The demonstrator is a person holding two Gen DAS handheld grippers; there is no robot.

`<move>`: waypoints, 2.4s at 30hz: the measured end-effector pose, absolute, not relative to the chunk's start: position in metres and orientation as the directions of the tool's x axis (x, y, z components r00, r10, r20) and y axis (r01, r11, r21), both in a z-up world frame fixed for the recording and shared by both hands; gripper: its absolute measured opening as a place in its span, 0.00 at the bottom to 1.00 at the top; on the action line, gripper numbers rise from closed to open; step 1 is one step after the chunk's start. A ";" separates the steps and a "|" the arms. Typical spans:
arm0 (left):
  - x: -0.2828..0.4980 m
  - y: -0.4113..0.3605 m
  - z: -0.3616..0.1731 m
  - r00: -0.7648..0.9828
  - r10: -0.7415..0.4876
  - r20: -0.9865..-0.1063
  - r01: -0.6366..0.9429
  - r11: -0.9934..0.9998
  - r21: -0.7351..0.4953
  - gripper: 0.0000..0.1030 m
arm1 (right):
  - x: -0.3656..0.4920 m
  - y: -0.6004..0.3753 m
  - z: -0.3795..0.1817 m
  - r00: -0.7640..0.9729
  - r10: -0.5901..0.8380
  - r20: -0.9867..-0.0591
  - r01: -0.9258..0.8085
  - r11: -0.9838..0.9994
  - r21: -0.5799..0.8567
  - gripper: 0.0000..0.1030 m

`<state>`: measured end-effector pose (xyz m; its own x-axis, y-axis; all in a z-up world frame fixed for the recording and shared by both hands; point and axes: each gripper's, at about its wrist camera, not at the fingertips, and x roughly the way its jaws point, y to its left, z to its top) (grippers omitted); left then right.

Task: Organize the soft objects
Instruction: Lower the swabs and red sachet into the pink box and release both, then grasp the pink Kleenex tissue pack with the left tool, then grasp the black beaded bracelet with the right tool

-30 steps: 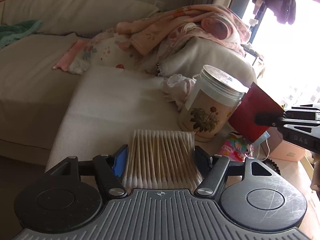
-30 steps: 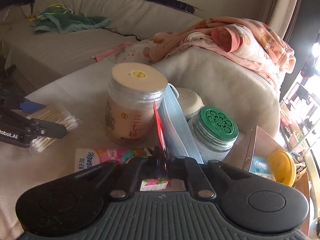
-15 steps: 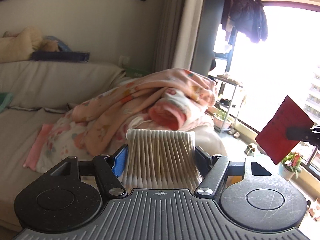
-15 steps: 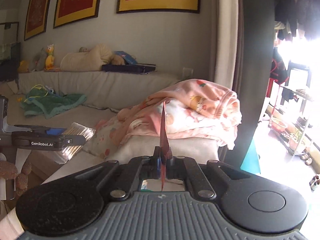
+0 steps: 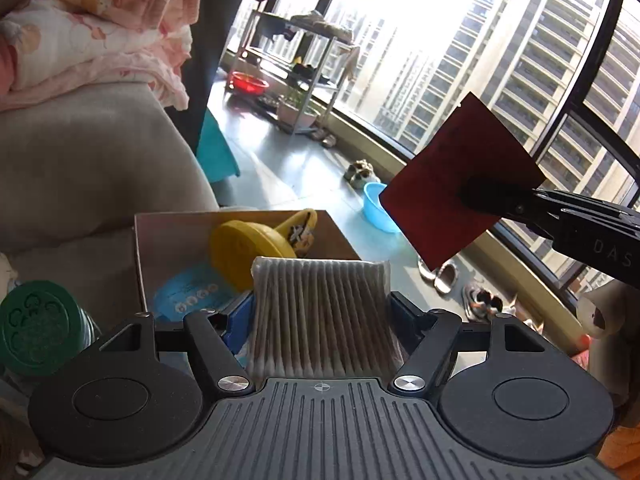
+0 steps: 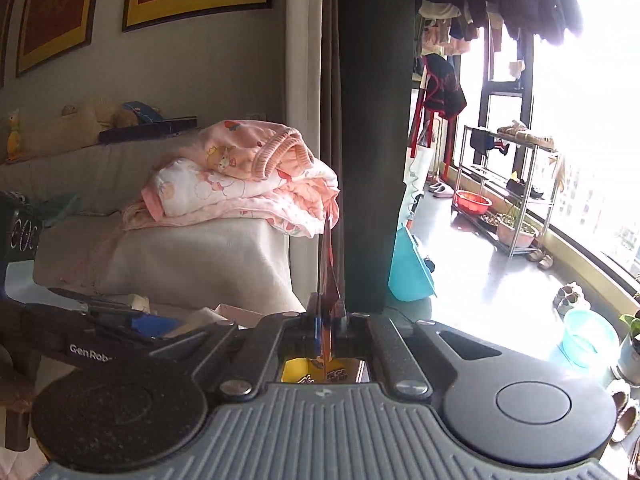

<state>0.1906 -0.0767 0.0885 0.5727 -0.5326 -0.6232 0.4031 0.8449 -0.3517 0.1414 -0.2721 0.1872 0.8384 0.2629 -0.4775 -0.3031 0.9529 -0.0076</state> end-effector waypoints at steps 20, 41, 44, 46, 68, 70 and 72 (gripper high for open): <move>0.098 0.034 0.102 0.749 -0.427 -0.507 0.342 0.904 -0.256 0.71 | 0.163 -0.236 0.125 0.632 0.411 -0.657 -0.382 0.903 0.198 0.56; 0.059 0.102 0.038 0.621 -0.376 -0.688 0.298 0.925 -0.236 0.71 | 0.042 -0.140 0.071 0.653 0.390 -0.649 -0.575 0.813 -0.090 0.72; 0.061 0.089 0.036 0.631 -0.337 -0.699 0.289 0.938 -0.192 0.71 | 0.039 -0.140 0.056 0.634 0.382 -0.673 -0.568 0.820 -0.069 0.73; 0.066 0.084 0.031 0.644 -0.311 -0.699 0.263 0.948 -0.180 0.71 | 0.041 -0.141 0.045 0.621 0.368 -0.693 -0.544 0.838 -0.043 0.73; 0.029 0.062 0.015 0.744 -0.200 -0.637 0.225 0.973 -0.042 0.58 | 0.040 -0.147 0.027 0.611 0.353 -0.708 -0.477 0.878 0.026 0.85; 0.029 0.062 0.015 0.748 -0.198 -0.633 0.223 0.974 -0.042 0.58 | 0.041 -0.147 0.028 0.616 0.350 -0.706 -0.465 0.885 0.032 0.83; 0.029 0.062 0.014 0.752 -0.196 -0.630 0.221 0.974 -0.039 0.58 | 0.041 -0.148 0.033 0.636 0.362 -0.681 -0.460 0.887 0.041 0.73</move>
<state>0.0285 0.0619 0.0141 0.7515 -0.1956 -0.6301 0.2212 0.9745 -0.0387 0.0407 -0.1476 0.0326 0.6364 0.3618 -0.6812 -0.4599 0.8870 0.0414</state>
